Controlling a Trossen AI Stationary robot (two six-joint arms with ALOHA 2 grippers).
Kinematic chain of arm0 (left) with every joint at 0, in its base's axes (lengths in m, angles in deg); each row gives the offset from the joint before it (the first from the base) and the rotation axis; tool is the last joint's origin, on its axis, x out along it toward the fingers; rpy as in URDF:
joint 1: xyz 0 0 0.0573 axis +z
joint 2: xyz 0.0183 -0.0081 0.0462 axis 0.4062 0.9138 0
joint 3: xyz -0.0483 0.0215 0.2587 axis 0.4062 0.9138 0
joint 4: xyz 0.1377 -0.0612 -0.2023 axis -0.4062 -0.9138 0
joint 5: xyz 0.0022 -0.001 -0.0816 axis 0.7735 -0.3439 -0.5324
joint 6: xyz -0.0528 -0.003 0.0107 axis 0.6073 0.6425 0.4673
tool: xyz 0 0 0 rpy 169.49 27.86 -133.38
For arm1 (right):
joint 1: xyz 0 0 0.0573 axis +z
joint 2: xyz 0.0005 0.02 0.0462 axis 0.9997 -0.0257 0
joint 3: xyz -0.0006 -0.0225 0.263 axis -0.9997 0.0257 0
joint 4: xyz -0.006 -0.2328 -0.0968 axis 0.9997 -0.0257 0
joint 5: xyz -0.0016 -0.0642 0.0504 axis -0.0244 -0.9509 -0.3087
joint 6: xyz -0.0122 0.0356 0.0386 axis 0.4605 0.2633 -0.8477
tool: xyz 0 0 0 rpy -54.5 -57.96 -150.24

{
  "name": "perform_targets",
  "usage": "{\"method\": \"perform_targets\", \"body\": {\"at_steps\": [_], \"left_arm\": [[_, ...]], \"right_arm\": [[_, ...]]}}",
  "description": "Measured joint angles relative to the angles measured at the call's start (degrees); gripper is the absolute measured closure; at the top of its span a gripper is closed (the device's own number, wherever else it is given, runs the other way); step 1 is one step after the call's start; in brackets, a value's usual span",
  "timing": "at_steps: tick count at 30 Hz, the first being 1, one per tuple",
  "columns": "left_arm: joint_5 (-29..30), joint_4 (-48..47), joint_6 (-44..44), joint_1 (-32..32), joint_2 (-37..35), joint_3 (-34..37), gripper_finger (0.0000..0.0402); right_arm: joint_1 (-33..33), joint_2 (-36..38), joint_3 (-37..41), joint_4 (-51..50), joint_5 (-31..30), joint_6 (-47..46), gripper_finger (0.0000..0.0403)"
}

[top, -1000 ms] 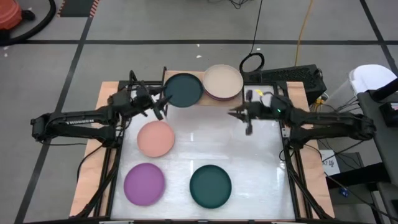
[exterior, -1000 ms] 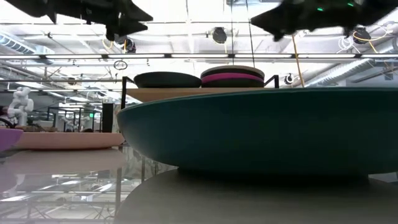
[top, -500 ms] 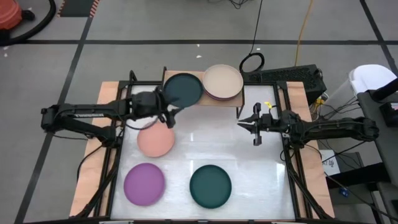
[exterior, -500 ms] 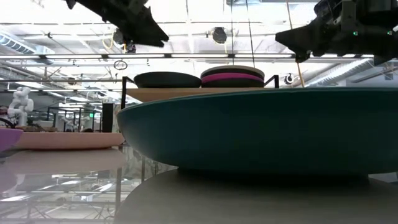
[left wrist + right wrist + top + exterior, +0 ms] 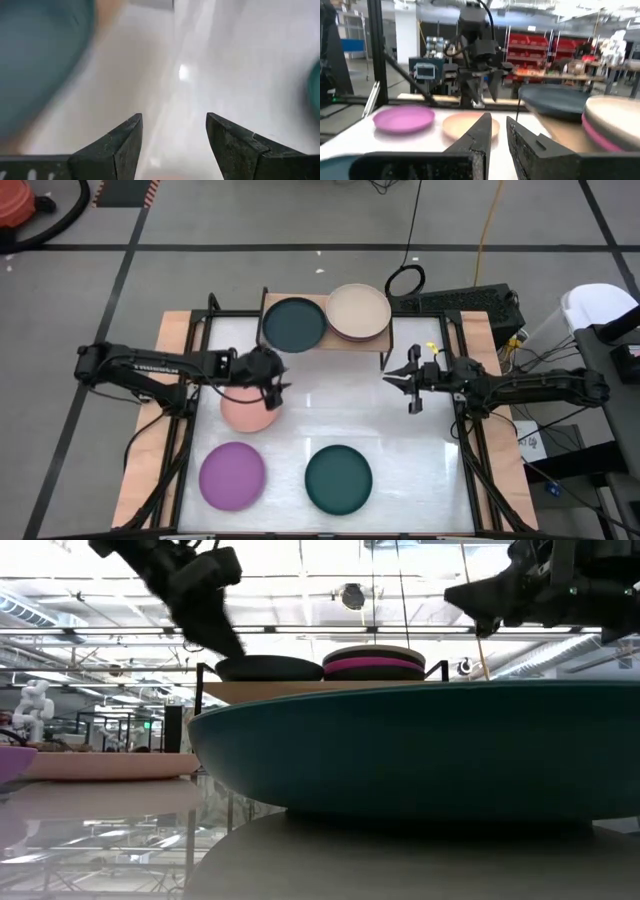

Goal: Place and stack plates onto a shelf
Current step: Stack the light orange plate on top of the black plate on the shelf

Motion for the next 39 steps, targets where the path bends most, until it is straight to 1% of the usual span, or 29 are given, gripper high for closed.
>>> {"method": "perform_targets", "body": {"at_steps": [2,5,7,10,13,15,17,22,26,32,34,35,37,39], "left_arm": [[-0.7,-4.6,3.6,-2.0,0.0,0.0,0.0179],[-2.8,-9.2,10.5,-5.2,0.7,0.0,0.0179],[-3.2,-11.7,15.5,-7.5,1.0,0.0,0.0179],[-4.3,-12.7,22.2,-10.5,3.4,-0.1,0.0179],[-6.0,-14.3,26.8,-12.7,6.6,-0.1,0.0179],[-6.6,-14.7,28.4,-13.7,9.6,-1.3,0.0179],[-6.6,-18.2,29.5,-14.3,12.6,-2.7,0.0179],[-6.4,-23.5,32.2,-14.0,19.0,-6.0,0.0179],[-6.4,-23.6,34.2,-13.8,22.2,-6.2,0.0179],[-6.1,-23.6,32.0,-13.9,26.5,-5.3,0.0180],[-6.1,-23.4,31.9,-13.9,27.3,-5.3,0.0195],[-6.1,-23.4,31.9,-13.9,27.4,-5.3,0.0209],[-6.1,-23.4,32.1,-13.9,27.5,-5.5,0.0250],[-6.1,-23.7,32.2,-13.9,27.6,-6.0,0.0302]], "right_arm": [[0.0,-0.4,0.0,-0.8,-0.2,0.4,0.0358],[0.0,-0.5,0.0,0.1,-0.2,1.7,0.0358],[0.0,-0.4,0.0,0.7,-0.2,2.3,0.0358],[0.0,-0.4,0.0,1.1,-0.2,2.6,0.0358],[0.0,-0.4,0.0,0.9,-0.1,2.5,0.0358],[0.1,-0.4,0.0,0.3,0.0,2.5,0.0358],[0.1,-0.5,0.0,0.3,-0.1,2.6,0.0358],[0.1,-0.4,0.0,1.1,-0.1,2.7,0.0358],[0.1,-0.3,0.0,1.1,0.0,2.3,0.0358],[0.1,-0.3,0.0,0.3,0.0,2.3,0.0358],[0.1,-0.3,0.0,0.3,0.0,2.3,0.0358],[0.1,-0.3,0.0,0.3,0.0,2.3,0.0358],[0.1,-0.3,0.0,0.3,0.0,2.3,0.0358],[0.1,-0.3,0.0,0.3,0.0,2.3,0.0358]]}}
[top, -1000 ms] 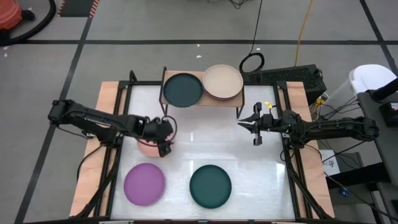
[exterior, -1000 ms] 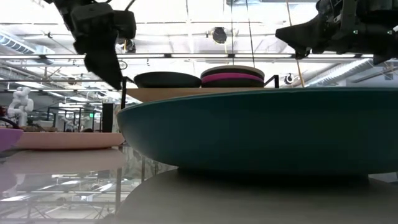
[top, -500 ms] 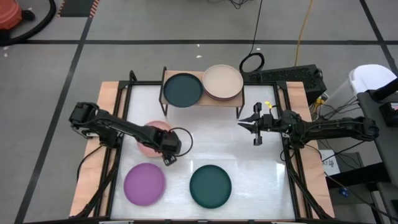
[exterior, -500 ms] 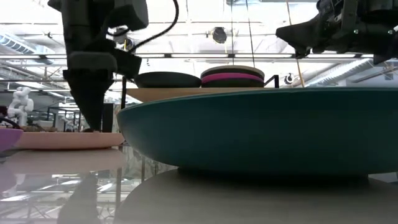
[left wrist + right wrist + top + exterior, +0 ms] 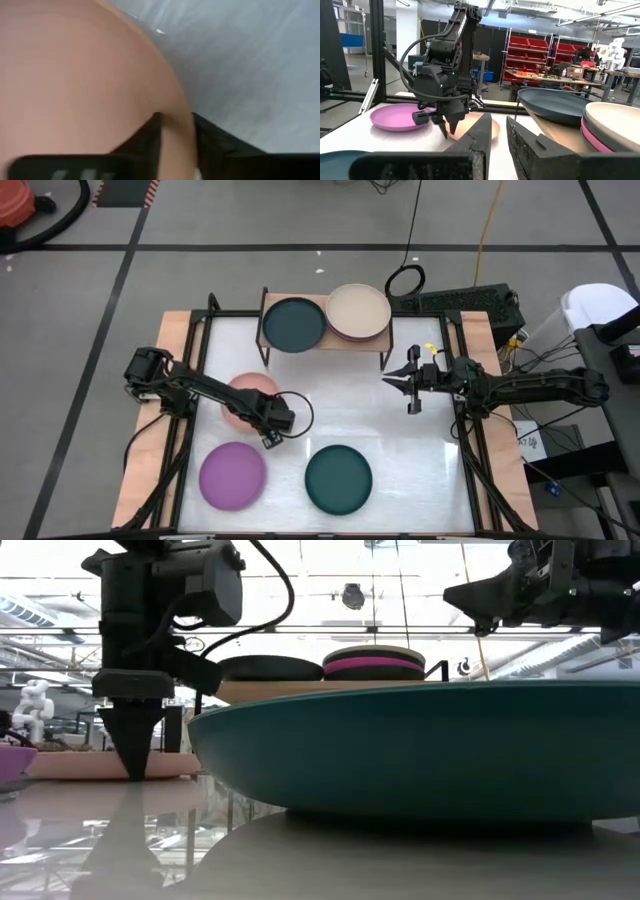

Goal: Place and stack plates onto a shelf
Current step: Stack the light orange plate on top of the black plate on the shelf

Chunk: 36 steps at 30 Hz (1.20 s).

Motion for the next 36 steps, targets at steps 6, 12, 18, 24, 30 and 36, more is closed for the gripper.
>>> {"method": "perform_targets", "body": {"at_steps": [6,12,18,24,30,36], "left_arm": [[1.6,-0.6,-8.6,0.1,-1.6,-5.9,0.0385],[-1.4,-1.0,-26.5,-1.4,-2.3,-19.3,0.0385],[4.6,-10.9,-38.6,-2.3,-2.3,-34.5,0.0386],[26.5,-21.4,-51.2,0.0,-2.5,-44.1,0.0386],[26.7,-22.0,-56.8,8.1,-2.4,-45.9,0.0386],[23.4,-22.4,-58.0,13.1,-2.4,-45.9,0.0386]], "right_arm": [[0.0,0.0,0.0,0.0,-0.2,0.1,0.0358],[0.0,0.0,0.0,0.3,-0.2,0.2,0.0358],[0.0,0.0,0.0,0.5,-0.2,0.2,0.0358],[0.0,0.0,0.0,0.9,-0.2,0.2,0.0358],[0.0,0.0,0.0,1.3,-0.2,-0.9,0.0358],[0.0,0.0,0.0,1.3,-0.2,-1.4,0.0358]]}}
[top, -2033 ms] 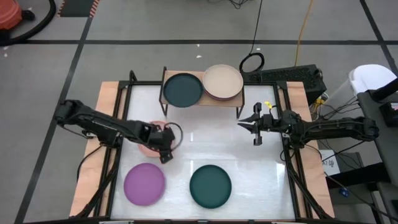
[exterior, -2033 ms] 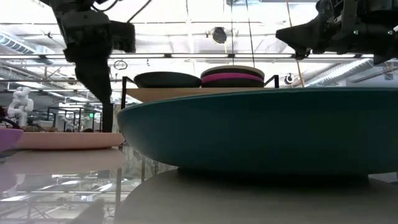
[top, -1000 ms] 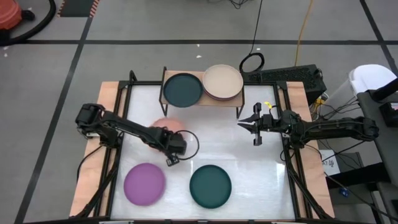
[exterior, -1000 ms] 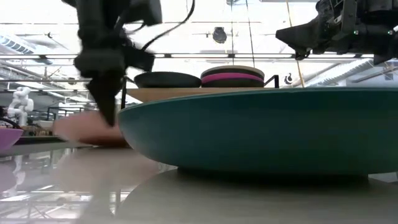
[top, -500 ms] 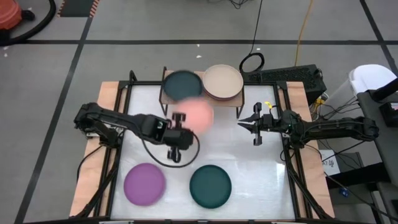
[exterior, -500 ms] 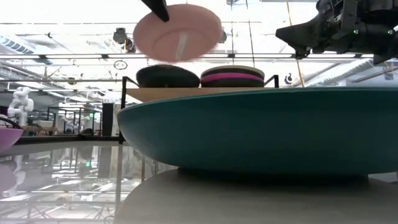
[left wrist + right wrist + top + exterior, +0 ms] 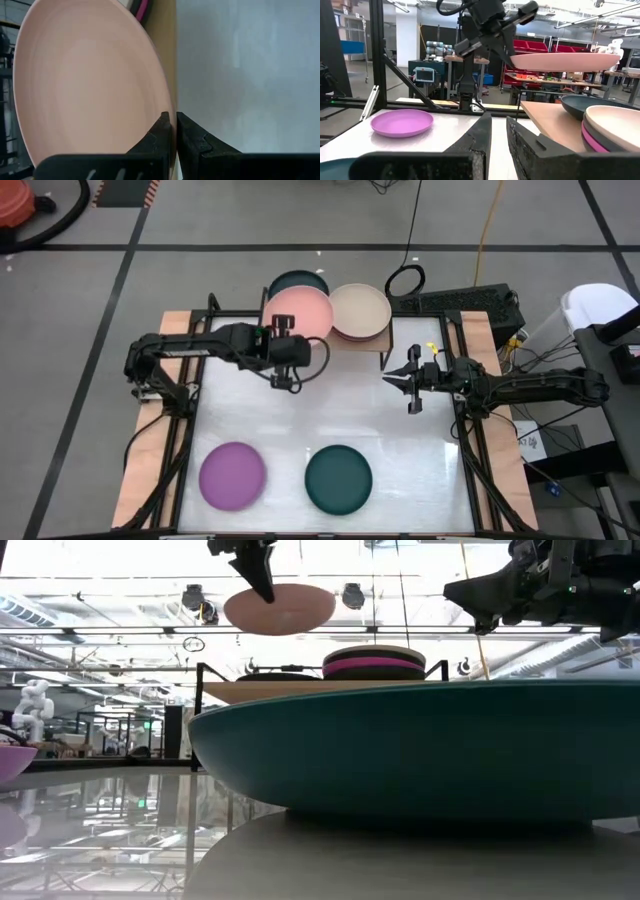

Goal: Place and stack plates onto a shelf
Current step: Stack the light orange plate on top of the black plate on the shelf

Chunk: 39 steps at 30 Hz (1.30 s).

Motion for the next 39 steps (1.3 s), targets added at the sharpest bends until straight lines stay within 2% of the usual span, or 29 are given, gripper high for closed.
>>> {"method": "perform_targets", "body": {"at_steps": [4,10,15,19,25,29,39], "left_arm": [[0.7,0.0,-2.6,3.2,0.0,0.0,0.0386],[-1.5,1.7,-7.5,12.5,0.5,0.0,0.0386],[-7.6,8.0,-11.7,20.6,1.0,0.0,0.0386],[-12.0,11.1,-12.9,24.3,2.7,0.1,0.0386],[-13.6,11.5,-12.6,25.7,7.3,0.0,0.0387],[-14.1,8.0,-12.1,24.3,9.6,0.1,0.0387],[-15.6,2.1,-6.1,18.9,9.5,0.0,0.0387]], "right_arm": [[0.0,0.0,0.0,0.0,0.0,0.3,0.0358],[0.0,0.0,0.0,0.5,0.0,1.2,0.0358],[0.0,0.0,0.0,0.5,0.0,1.0,0.0358],[0.0,0.0,0.0,0.9,0.0,0.2,0.0358],[0.0,0.0,0.0,1.3,0.3,-0.2,0.0358],[0.3,0.0,0.0,1.2,0.3,-0.2,0.0358],[0.3,0.0,0.0,1.2,0.3,-0.1,0.0358]]}}
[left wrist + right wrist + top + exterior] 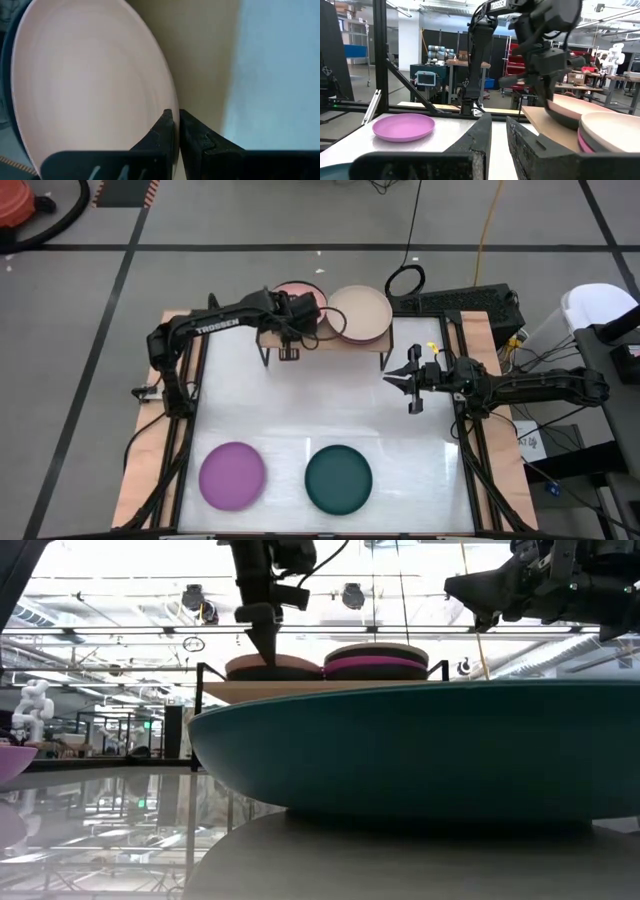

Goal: Place and stack plates onto a shelf
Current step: Stack the light orange plate on top of the black plate on the shelf

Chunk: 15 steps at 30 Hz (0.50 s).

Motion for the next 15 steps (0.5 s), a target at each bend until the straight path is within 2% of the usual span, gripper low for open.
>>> {"method": "perform_targets", "body": {"at_steps": [10,15], "left_arm": [[0.0,-3.4,3.5,-4.7,0.0,-0.1,0.0386],[3.5,-3.6,4.7,-4.9,0.2,0.0,0.0360]], "right_arm": [[0.0,0.0,0.0,0.0,0.0,-0.1,0.0358],[0.0,0.0,0.0,0.0,0.0,-0.1,0.0358]]}}
